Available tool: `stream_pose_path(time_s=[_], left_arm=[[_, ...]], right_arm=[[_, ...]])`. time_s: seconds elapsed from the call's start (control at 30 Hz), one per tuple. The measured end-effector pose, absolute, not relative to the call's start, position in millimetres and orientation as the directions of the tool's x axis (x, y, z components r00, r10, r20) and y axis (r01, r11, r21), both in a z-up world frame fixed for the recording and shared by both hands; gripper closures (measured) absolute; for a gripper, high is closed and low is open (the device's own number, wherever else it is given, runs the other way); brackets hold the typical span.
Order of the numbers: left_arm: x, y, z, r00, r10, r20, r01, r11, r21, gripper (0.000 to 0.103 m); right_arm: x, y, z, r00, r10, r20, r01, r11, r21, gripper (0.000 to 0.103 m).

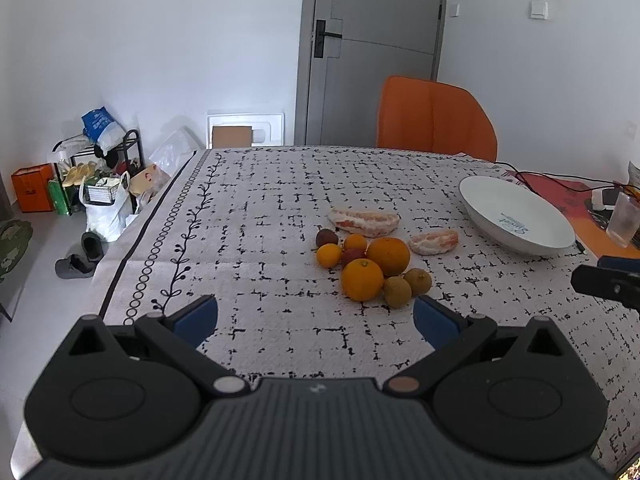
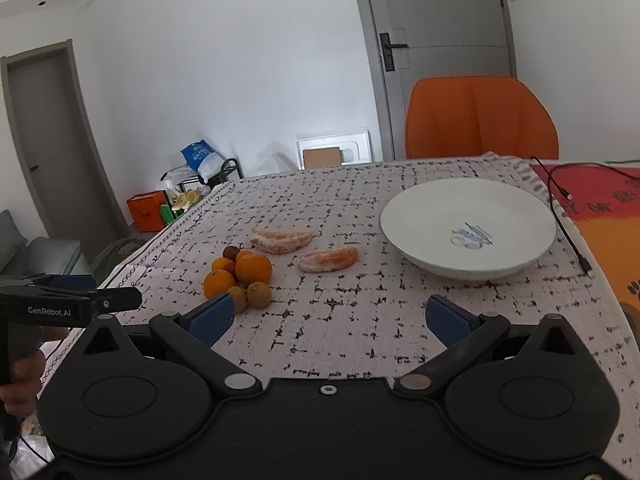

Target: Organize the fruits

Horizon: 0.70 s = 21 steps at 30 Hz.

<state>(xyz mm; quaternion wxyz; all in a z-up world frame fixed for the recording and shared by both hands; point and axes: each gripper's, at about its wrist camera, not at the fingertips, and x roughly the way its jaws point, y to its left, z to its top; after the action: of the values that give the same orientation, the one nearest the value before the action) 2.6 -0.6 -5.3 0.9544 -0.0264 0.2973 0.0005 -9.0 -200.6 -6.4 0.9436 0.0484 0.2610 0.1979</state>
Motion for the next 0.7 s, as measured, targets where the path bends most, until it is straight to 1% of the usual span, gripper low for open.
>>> stream_pose_path(time_s=[0.33,0.4,0.5,0.57,0.67,0.7], left_arm=[[21,-6,-9,0.836,-0.046,-0.547,0.009,0.998,-0.07,0.002],[24,-6,-11,0.839,-0.054,-0.542,0.015,0.997,-0.077,0.002],[29,-7,-14,0.838,-0.067,-0.541,0.02,0.995,-0.093,0.008],[34,-8,-17,0.834,-0.074,-0.547,0.024,0.995,-0.098,0.017],[42,-10,-23,0.825,-0.079,-0.559,0.03,0.995,-0.097,0.025],[45,-9,-25,0.823,-0.083,-0.562,0.032,0.994,-0.1,0.026]], right_arm=[[11,-188,-14,0.762,0.441,-0.474,-0.379,0.897,0.227,0.001],[14,-184,-16,0.761,0.445,-0.472,-0.384,0.895,0.226,0.005],[17,-178,-18,0.763,0.448,-0.466,-0.4,0.893,0.205,0.012],[22,-174,-20,0.754,0.457,-0.472,-0.41,0.888,0.207,0.021],[30,-169,-25,0.731,0.477,-0.489,-0.421,0.878,0.228,0.029],[33,-167,-26,0.724,0.481,-0.494,-0.423,0.876,0.232,0.03]])
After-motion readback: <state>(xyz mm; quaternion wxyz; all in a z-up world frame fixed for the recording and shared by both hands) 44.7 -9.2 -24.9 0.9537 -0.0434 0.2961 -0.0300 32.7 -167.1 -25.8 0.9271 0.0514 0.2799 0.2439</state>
